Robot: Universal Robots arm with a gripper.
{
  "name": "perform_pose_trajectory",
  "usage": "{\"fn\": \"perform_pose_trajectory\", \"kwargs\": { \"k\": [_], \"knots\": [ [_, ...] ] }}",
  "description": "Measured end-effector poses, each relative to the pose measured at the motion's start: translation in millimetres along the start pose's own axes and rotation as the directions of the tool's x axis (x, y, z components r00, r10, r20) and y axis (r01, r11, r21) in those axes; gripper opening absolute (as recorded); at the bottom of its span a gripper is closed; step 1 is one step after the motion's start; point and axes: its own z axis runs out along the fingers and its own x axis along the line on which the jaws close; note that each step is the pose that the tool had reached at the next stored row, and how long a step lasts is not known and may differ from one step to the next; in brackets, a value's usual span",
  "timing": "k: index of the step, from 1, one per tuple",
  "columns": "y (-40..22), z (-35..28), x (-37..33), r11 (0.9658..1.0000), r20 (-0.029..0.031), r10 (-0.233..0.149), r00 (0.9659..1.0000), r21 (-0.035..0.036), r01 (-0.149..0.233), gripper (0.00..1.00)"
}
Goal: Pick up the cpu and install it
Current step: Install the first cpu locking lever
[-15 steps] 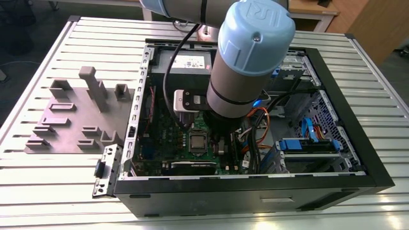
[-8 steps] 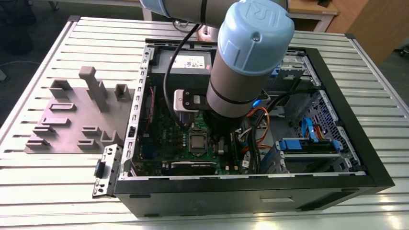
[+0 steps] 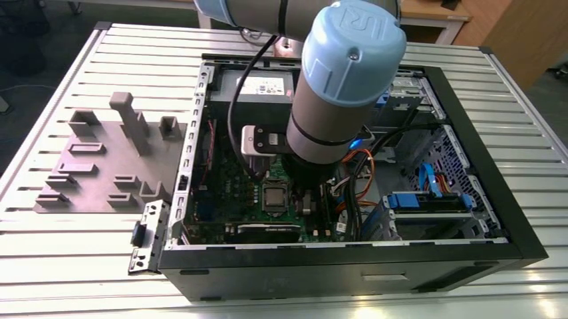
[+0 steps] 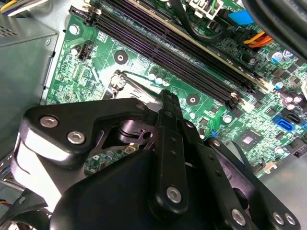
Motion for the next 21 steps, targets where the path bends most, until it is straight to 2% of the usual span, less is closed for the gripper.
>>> {"fn": "perform_pose_trajectory", "kwargs": {
  "k": [8,21],
  "knots": [
    [-0.1,2.3,0.3,1.0000,-0.0088,0.000,1.0000,0.0000,0.000,0.11],
    [-0.3,8.4,1.5,1.0000,-0.0161,0.000,0.9999,0.0001,0.000,0.11]
  ]
}}
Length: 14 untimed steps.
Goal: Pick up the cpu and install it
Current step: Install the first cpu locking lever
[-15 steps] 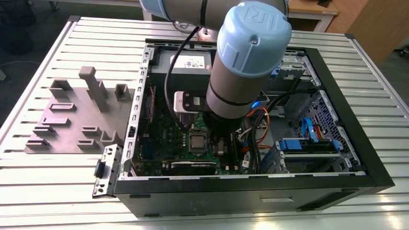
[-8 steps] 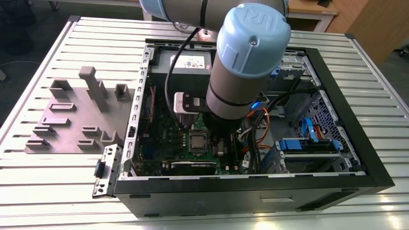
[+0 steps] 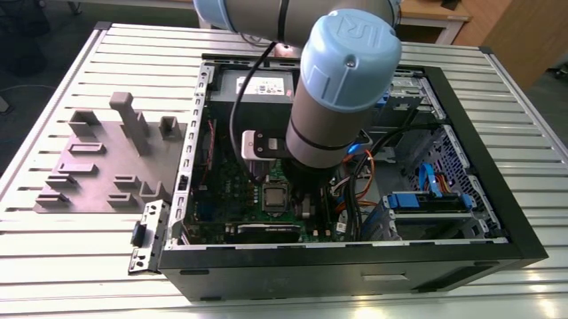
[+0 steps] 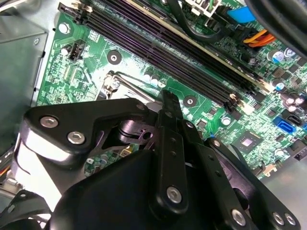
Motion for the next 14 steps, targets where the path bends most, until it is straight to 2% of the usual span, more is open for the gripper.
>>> {"fn": "perform_pose_trajectory", "kwargs": {
  "k": [5,11,14],
  "knots": [
    [-0.1,2.4,1.0,1.0000,-0.0025,-0.002,1.0000,-0.0002,0.002,0.11],
    [-0.2,3.8,2.7,1.0000,-0.0081,-0.004,1.0000,-0.0003,0.004,0.11],
    [-0.2,5.2,2.9,1.0000,-0.0087,-0.005,1.0000,-0.0004,0.005,0.11]
  ]
}}
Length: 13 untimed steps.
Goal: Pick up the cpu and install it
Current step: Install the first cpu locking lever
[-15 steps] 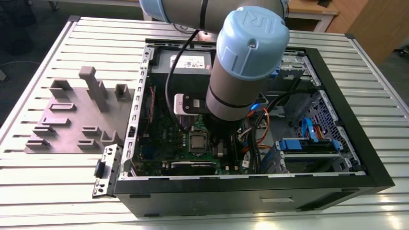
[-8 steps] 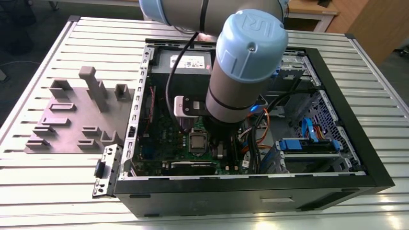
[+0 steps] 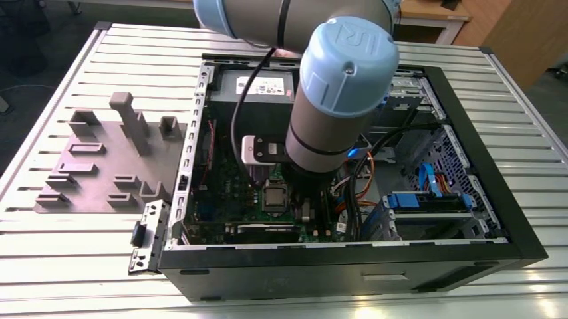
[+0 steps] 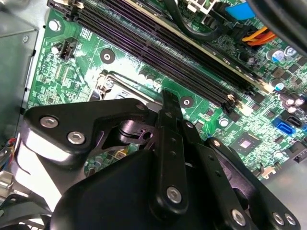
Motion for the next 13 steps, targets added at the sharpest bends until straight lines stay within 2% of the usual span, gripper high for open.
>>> {"fn": "perform_pose_trajectory", "kwargs": {
  "k": [3,13],
  "knots": [
    [-0.1,2.2,0.2,1.0000,-0.0004,-0.001,1.0000,-0.0001,0.001,0.11],
    [-0.4,2.7,0.2,1.0000,-0.0003,-0.001,1.0000,-0.0001,0.001,0.11]
  ]
}}
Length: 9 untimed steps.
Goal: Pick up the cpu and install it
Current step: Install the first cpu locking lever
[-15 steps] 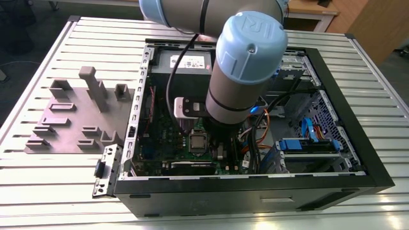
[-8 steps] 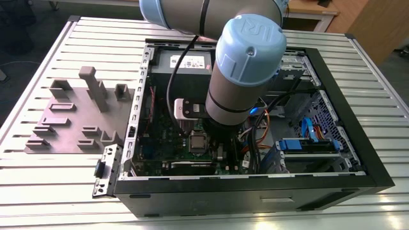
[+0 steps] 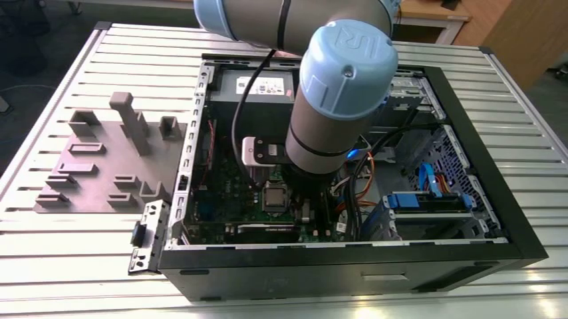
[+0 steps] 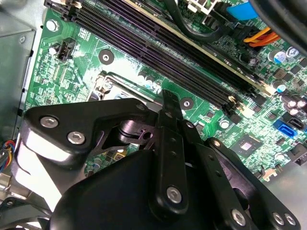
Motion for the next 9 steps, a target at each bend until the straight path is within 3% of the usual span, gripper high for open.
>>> {"fn": "perform_pose_trajectory", "kwargs": {
  "k": [9],
  "knots": [
    [-1.4,1.4,0.1,1.0000,-0.0001,0.000,1.0000,0.0000,0.000,0.11]
  ]
}}
